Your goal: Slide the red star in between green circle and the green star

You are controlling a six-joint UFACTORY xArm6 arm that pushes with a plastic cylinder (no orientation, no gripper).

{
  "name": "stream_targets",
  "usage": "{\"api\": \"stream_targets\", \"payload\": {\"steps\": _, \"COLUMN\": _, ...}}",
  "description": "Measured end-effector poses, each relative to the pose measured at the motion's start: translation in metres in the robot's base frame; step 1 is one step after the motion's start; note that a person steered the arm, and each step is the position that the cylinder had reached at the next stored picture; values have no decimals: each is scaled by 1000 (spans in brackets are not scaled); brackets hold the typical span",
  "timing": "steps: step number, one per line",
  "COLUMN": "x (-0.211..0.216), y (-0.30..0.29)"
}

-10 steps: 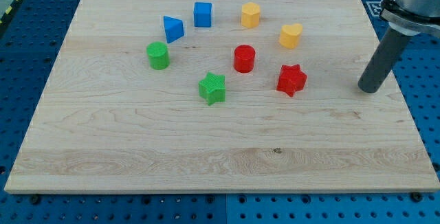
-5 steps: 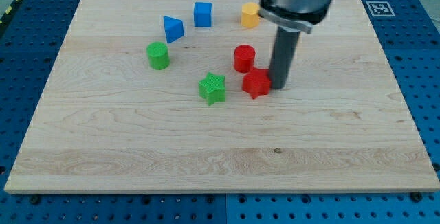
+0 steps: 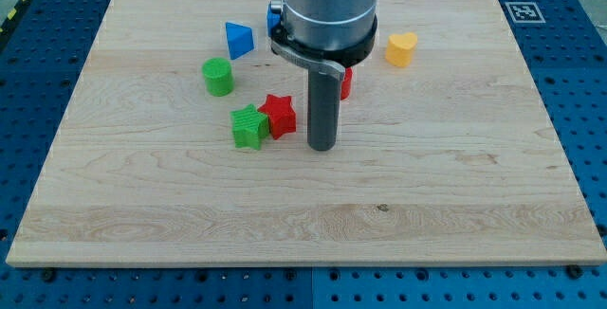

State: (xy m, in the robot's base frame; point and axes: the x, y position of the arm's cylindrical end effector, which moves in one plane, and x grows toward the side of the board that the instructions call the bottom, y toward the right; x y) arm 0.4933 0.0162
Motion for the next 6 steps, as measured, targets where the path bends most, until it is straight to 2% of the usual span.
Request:
{"api": "stream_targets", "payload": {"steps": 1, "x": -10, "y": -11}}
{"api": "stream_targets", "payload": {"steps": 2, "x": -46, "y": -32}}
{"api": "stream_targets", "payload": {"steps": 4, "x": -86, "y": -80}}
{"api": "stream_targets", "payload": {"steps": 6, "x": -71, "y": -80}}
